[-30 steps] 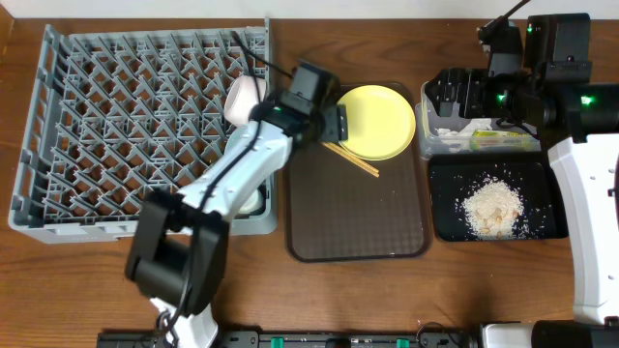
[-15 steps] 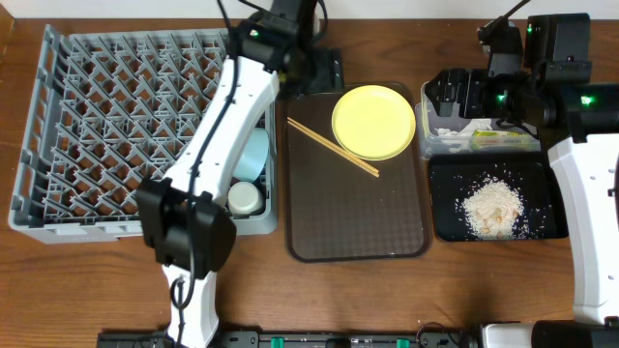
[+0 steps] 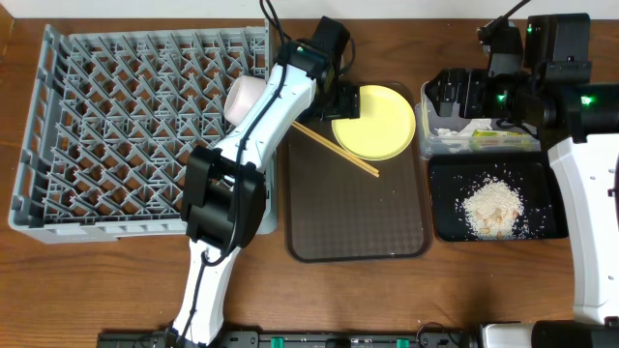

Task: Sort waste into correct bins and load items into the dishwasher

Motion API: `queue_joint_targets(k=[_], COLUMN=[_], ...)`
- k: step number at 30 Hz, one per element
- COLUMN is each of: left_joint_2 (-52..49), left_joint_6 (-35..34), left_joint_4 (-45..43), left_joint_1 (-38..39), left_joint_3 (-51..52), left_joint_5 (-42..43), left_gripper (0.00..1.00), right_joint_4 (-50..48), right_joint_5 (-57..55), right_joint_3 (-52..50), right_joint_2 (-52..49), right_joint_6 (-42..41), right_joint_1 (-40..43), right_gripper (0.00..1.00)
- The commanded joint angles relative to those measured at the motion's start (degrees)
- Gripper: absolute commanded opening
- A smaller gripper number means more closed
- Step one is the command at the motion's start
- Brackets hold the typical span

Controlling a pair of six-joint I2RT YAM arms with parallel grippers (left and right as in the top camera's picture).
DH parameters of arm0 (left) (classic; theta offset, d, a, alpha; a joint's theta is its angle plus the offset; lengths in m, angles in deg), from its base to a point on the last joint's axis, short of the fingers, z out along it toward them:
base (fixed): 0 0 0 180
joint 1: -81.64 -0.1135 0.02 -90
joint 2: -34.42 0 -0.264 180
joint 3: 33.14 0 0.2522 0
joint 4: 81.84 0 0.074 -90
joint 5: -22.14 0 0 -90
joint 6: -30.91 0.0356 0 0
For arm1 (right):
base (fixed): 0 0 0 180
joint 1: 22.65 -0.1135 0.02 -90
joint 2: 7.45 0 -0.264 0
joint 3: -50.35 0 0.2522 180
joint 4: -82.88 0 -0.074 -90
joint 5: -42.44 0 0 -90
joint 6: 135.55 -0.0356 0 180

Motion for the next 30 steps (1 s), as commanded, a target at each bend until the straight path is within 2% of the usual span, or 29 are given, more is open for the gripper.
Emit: queue_joint_targets(k=[1, 9, 14, 19, 30], left_joint_2=[-2.1, -5.4, -5.9, -5.9, -5.9], left_joint_6=[-2.9, -7.4, -8.4, -8.8, -9.6], left_joint_4=[-0.3, -1.0, -2.5, -5.0, -6.7], left_joint_1=[-0.2, -0.1, 0.5, 1.6, 2.7], left_joint_3=[0.5, 0.5, 0.5, 0.7, 2.3], left_joint_5=[-1.0, -4.9, -6.9, -9.0, -9.0], left_gripper=[0.77, 0.71, 0.69, 0.61, 0.53], right_joint_4=[0.0, 0.1, 0.1, 0.1, 0.1], right_joint_5=[-0.3, -0.3, -0.3, -0.3, -0.3], right_joint_3=[0.6, 0.6, 0.6, 0.6, 0.6], right_joint_2=[-0.2, -0.2, -0.2, -0.2, -0.2], right_joint_6=[0.2, 0.2, 0.2, 0.2, 0.2], right_joint_1=[0.1, 0.1, 0.1, 0.1, 0.1], right_gripper=[0.99, 0.99, 0.99, 0.99, 0.99])
